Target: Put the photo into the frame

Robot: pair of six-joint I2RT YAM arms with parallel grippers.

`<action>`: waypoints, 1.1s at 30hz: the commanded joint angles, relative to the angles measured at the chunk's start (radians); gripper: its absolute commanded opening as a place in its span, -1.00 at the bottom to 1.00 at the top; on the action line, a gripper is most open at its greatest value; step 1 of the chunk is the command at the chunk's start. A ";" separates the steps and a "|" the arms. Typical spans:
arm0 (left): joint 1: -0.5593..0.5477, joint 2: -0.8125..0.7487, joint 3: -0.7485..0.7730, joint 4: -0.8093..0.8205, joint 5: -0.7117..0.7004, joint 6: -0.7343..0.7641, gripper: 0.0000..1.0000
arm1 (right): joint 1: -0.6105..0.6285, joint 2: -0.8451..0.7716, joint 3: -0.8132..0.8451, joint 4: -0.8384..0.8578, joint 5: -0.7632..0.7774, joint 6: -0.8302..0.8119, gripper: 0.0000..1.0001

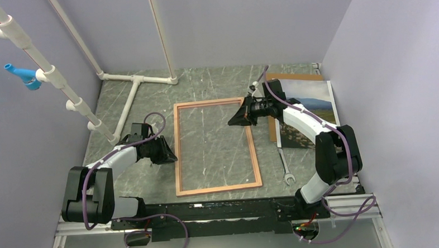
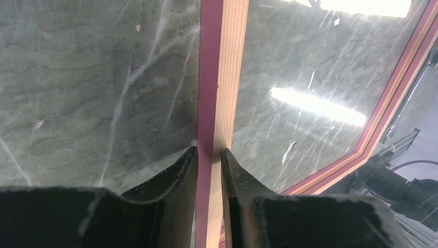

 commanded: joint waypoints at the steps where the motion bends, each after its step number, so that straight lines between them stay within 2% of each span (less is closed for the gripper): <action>1: -0.012 0.024 0.005 -0.015 -0.065 0.036 -0.45 | 0.015 -0.049 0.036 -0.032 -0.014 0.002 -1.00; 11: -0.013 0.033 0.005 -0.009 -0.059 0.038 -0.47 | 0.023 -0.026 0.016 0.059 -0.041 0.022 -1.00; 33: -0.021 0.048 0.004 -0.010 -0.064 0.039 -0.49 | 0.059 -0.020 0.069 0.073 -0.079 -0.006 -1.00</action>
